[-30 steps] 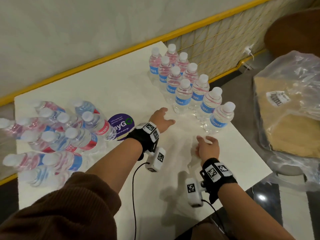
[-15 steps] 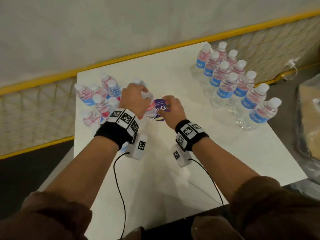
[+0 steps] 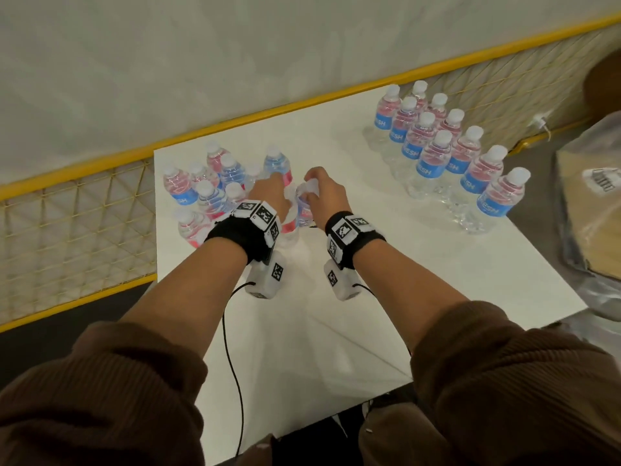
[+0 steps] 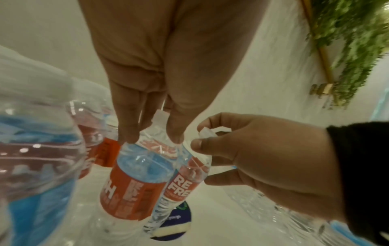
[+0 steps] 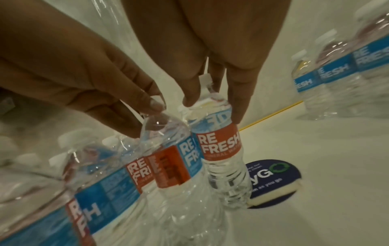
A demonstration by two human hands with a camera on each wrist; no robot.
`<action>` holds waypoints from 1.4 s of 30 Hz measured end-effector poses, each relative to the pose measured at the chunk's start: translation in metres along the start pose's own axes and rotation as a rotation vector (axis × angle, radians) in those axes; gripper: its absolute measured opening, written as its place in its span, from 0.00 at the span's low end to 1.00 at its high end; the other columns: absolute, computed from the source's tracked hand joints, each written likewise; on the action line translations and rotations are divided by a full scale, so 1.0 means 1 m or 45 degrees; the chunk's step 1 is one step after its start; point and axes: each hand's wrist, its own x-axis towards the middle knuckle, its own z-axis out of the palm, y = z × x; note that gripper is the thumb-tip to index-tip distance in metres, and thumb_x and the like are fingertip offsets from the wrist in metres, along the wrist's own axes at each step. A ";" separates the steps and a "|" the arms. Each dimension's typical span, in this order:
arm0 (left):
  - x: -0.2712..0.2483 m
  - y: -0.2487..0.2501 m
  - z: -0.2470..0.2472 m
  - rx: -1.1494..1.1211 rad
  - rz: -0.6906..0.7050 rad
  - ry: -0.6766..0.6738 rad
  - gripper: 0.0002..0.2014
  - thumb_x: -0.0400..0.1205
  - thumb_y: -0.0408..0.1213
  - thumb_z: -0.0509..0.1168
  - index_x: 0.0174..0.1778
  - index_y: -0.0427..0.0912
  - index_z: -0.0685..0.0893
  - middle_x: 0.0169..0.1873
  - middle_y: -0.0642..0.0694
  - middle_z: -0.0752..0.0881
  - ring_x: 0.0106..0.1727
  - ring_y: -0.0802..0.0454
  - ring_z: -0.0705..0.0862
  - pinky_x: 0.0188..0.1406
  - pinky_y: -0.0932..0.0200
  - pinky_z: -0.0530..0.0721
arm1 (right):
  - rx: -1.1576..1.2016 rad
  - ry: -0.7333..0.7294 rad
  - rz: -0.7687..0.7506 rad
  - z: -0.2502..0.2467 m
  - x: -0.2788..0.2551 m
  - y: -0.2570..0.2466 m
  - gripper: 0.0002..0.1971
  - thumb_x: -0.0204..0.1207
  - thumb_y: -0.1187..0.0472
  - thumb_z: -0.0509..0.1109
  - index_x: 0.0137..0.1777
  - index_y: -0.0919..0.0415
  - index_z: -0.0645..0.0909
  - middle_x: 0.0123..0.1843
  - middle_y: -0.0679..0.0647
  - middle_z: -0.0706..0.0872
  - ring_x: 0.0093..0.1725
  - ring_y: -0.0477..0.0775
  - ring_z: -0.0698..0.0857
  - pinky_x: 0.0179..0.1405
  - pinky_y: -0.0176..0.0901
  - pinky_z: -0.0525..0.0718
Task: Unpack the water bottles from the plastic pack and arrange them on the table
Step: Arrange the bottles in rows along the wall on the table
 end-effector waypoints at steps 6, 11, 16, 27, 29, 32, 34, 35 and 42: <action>-0.010 0.056 0.020 -0.048 0.226 -0.058 0.16 0.83 0.38 0.62 0.64 0.33 0.73 0.58 0.33 0.82 0.58 0.36 0.81 0.46 0.55 0.74 | -0.112 0.197 0.050 -0.062 -0.032 0.032 0.15 0.78 0.70 0.62 0.64 0.62 0.74 0.52 0.60 0.83 0.48 0.56 0.78 0.46 0.40 0.74; -0.009 0.128 0.047 -0.239 0.372 -0.140 0.17 0.82 0.38 0.63 0.65 0.36 0.73 0.58 0.32 0.81 0.58 0.34 0.81 0.48 0.54 0.76 | -0.224 0.317 0.220 -0.122 -0.052 0.077 0.16 0.79 0.73 0.60 0.64 0.61 0.73 0.56 0.59 0.81 0.45 0.51 0.76 0.43 0.38 0.72; 0.007 0.180 0.073 -0.410 0.503 -0.133 0.18 0.82 0.39 0.64 0.66 0.39 0.74 0.58 0.33 0.83 0.59 0.35 0.81 0.54 0.52 0.78 | -0.152 0.433 0.200 -0.163 -0.059 0.115 0.21 0.79 0.71 0.61 0.71 0.58 0.70 0.66 0.59 0.80 0.63 0.58 0.79 0.54 0.36 0.71; 0.024 0.165 0.165 -0.952 0.388 -0.363 0.36 0.73 0.34 0.75 0.75 0.40 0.65 0.69 0.43 0.76 0.69 0.48 0.77 0.63 0.61 0.73 | 0.208 0.602 0.517 -0.126 -0.067 0.196 0.42 0.68 0.59 0.79 0.78 0.58 0.59 0.74 0.58 0.74 0.73 0.57 0.73 0.71 0.47 0.73; 0.027 0.168 0.170 -0.962 0.359 -0.325 0.35 0.72 0.37 0.76 0.72 0.39 0.68 0.61 0.47 0.80 0.61 0.51 0.80 0.57 0.64 0.73 | 0.257 0.597 0.550 -0.123 -0.062 0.203 0.42 0.70 0.59 0.77 0.80 0.57 0.57 0.75 0.57 0.74 0.74 0.56 0.73 0.71 0.44 0.72; 0.036 0.175 0.170 -1.004 0.299 -0.264 0.35 0.70 0.43 0.78 0.69 0.40 0.69 0.54 0.51 0.82 0.52 0.55 0.80 0.51 0.64 0.75 | 0.277 0.640 0.538 -0.122 -0.056 0.207 0.38 0.72 0.58 0.75 0.78 0.57 0.61 0.74 0.55 0.76 0.72 0.55 0.75 0.67 0.39 0.72; 0.043 0.174 0.175 -0.976 0.337 -0.294 0.33 0.72 0.44 0.77 0.68 0.40 0.69 0.57 0.47 0.83 0.54 0.53 0.81 0.53 0.62 0.75 | 0.289 0.692 0.530 -0.122 -0.051 0.207 0.34 0.72 0.57 0.75 0.76 0.57 0.65 0.71 0.54 0.78 0.69 0.54 0.78 0.63 0.37 0.73; 0.047 0.173 0.177 -0.966 0.356 -0.319 0.32 0.73 0.43 0.76 0.68 0.39 0.69 0.59 0.46 0.83 0.57 0.51 0.81 0.54 0.61 0.76 | 0.296 0.711 0.529 -0.121 -0.049 0.208 0.33 0.71 0.57 0.76 0.75 0.57 0.67 0.70 0.54 0.79 0.67 0.53 0.78 0.61 0.37 0.73; 0.065 0.166 0.181 -0.993 0.403 -0.451 0.35 0.76 0.38 0.73 0.72 0.38 0.60 0.68 0.41 0.78 0.67 0.49 0.78 0.62 0.60 0.74 | 0.322 0.731 0.521 -0.118 -0.045 0.219 0.33 0.71 0.54 0.76 0.74 0.55 0.67 0.70 0.52 0.78 0.67 0.52 0.78 0.66 0.43 0.76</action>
